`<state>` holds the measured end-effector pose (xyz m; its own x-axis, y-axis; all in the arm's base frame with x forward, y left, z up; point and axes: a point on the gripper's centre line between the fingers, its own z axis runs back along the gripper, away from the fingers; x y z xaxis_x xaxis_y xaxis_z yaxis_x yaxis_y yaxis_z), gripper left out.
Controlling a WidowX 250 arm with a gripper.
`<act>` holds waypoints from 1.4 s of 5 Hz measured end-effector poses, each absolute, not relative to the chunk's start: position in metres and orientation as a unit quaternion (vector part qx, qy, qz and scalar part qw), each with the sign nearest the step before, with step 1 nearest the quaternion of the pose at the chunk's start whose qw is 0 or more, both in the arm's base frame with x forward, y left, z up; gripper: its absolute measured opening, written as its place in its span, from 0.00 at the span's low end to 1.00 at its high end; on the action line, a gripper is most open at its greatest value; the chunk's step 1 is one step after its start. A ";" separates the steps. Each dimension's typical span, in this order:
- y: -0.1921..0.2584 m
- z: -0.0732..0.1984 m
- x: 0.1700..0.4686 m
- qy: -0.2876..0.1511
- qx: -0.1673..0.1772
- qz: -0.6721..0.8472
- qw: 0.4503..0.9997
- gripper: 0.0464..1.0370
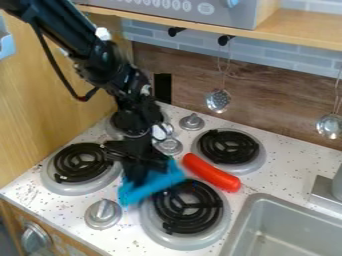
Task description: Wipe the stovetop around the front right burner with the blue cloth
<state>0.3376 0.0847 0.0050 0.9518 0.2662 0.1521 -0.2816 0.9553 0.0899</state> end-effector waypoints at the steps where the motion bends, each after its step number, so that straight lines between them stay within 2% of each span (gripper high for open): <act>1: 0.093 0.006 0.352 -0.070 0.059 0.149 0.985 0.03; 5: 0.112 0.012 0.428 -0.105 0.068 0.187 0.974 0.03; 6: 0.114 0.015 0.436 -0.109 0.067 0.190 0.973 0.03; 7: 0.109 0.000 0.425 -0.098 0.061 0.190 0.975 0.03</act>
